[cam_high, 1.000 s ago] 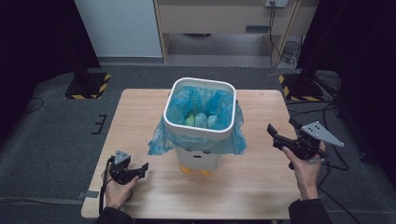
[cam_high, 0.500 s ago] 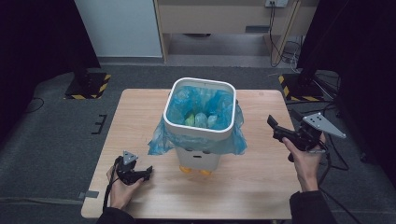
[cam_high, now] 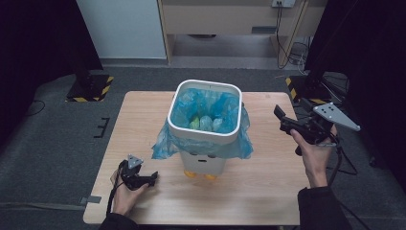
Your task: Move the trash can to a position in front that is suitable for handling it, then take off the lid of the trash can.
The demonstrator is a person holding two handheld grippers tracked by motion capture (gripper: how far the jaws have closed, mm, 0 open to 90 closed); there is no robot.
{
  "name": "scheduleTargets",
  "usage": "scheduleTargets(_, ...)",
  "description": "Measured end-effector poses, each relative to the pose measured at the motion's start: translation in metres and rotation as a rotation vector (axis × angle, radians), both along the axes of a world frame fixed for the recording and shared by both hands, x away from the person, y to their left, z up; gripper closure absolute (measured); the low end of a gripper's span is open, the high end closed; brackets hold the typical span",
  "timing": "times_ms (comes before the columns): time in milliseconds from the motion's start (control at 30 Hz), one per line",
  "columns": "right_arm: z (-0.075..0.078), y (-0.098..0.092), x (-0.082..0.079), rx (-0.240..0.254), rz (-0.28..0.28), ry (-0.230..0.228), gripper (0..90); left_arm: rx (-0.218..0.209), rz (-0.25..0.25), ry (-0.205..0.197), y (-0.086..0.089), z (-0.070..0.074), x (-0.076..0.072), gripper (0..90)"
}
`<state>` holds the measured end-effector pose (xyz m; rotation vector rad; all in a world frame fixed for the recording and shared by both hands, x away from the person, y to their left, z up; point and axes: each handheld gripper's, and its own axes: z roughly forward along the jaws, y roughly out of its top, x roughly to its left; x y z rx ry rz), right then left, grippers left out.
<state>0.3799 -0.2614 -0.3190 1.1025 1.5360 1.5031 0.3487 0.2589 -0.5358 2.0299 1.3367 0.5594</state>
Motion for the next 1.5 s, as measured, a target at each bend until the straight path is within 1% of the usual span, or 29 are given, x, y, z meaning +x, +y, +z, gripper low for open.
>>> scheduleTargets(167, 0.018, 0.005, 0.001, -0.002, 0.004, -0.027, 9.1, -0.001, 0.005, 0.003, -0.001, 0.000, 0.000, 1.9)
scheduleTargets(333, 0.033, 0.010, 0.002, -0.004, 0.009, -0.050, 9.1, 0.001, 0.007, 0.006, -0.001, 0.000, 0.000, 0.9)
scheduleTargets(600, 0.048, 0.020, 0.005, -0.003, 0.028, -0.065, 9.0, 0.001, 0.005, 0.007, -0.001, 0.000, 0.000, 0.5)
scheduleTargets(800, 0.058, 0.031, 0.009, -0.016, 0.045, -0.072, 9.0, 0.000, 0.004, 0.009, -0.001, 0.000, 0.000, 0.4)
scheduleTargets(1000, 0.065, 0.042, 0.014, -0.039, 0.055, -0.066, 9.0, 0.001, 0.003, 0.010, -0.001, 0.000, 0.001, 0.0)
scheduleTargets(1100, 0.066, 0.046, 0.016, -0.032, 0.065, -0.060, 9.0, 0.001, 0.002, 0.011, -0.001, 0.000, 0.001, 0.0)
scheduleTargets(1267, 0.067, 0.055, 0.019, -0.047, 0.076, -0.056, 9.0, 0.001, 0.002, 0.011, -0.001, 0.000, 0.001, 0.0)
scheduleTargets(1500, 0.071, 0.068, 0.023, -0.055, 0.101, -0.054, 9.0, 0.001, 0.002, 0.011, -0.002, 0.000, 0.001, 0.0)
